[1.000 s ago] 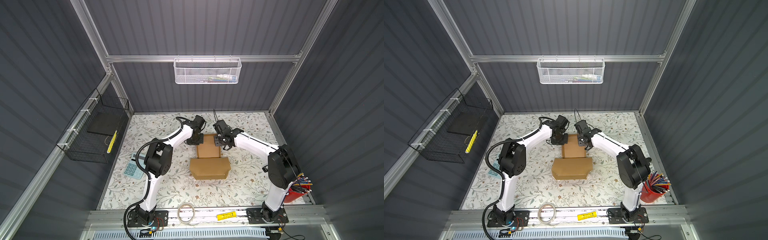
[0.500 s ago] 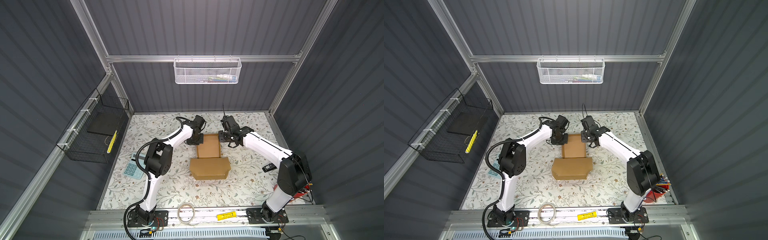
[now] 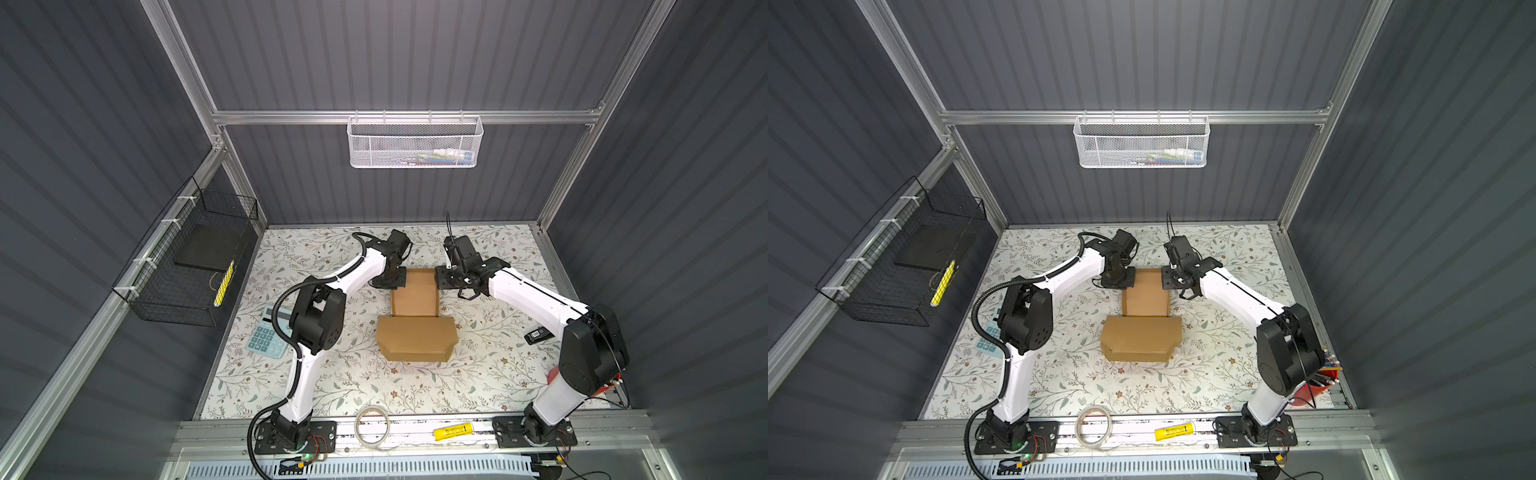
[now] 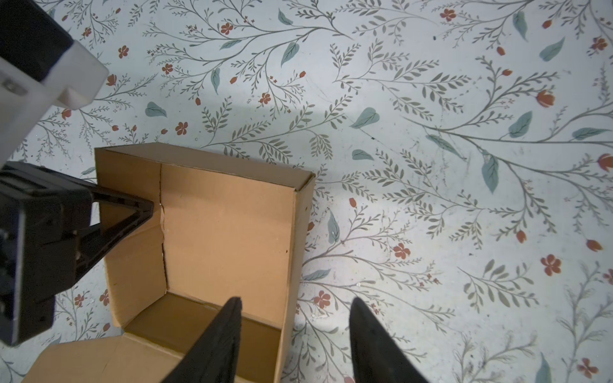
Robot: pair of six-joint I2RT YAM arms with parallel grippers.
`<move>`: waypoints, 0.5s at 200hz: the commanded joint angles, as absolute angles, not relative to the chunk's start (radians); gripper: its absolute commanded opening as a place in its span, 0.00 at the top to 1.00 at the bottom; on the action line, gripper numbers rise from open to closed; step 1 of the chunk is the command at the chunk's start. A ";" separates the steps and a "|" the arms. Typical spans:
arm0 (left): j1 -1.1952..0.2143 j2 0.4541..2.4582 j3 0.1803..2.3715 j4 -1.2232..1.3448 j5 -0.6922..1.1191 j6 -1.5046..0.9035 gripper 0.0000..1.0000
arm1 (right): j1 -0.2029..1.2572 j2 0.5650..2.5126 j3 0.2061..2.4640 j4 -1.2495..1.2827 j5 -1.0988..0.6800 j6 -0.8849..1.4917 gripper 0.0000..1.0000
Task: Assemble paper box
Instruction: Place the paper box at the center of the table.
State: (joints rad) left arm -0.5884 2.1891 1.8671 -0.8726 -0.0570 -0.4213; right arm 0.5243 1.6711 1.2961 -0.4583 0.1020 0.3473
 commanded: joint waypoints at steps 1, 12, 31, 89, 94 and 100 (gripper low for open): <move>-0.591 2.229 1.898 -0.909 -0.071 -0.396 0.98 | 0.522 1.692 1.305 -0.447 0.071 0.330 0.43; -0.592 2.236 1.907 -0.912 -0.072 -0.396 0.94 | 0.523 1.699 1.310 -0.442 0.064 0.326 0.42; -0.591 2.248 1.924 -0.917 -0.071 -0.393 0.88 | 0.522 1.716 1.327 -0.447 0.051 0.316 0.41; -0.591 2.282 1.986 -0.940 -0.069 -0.385 0.72 | 0.511 1.764 1.336 -0.427 0.026 0.313 0.38; -0.592 2.284 1.990 -0.941 -0.069 -0.384 0.71 | 0.508 1.766 1.334 -0.422 0.021 0.315 0.38; -0.592 2.285 1.996 -0.944 -0.072 -0.383 0.70 | 0.506 1.771 1.332 -0.417 0.016 0.317 0.38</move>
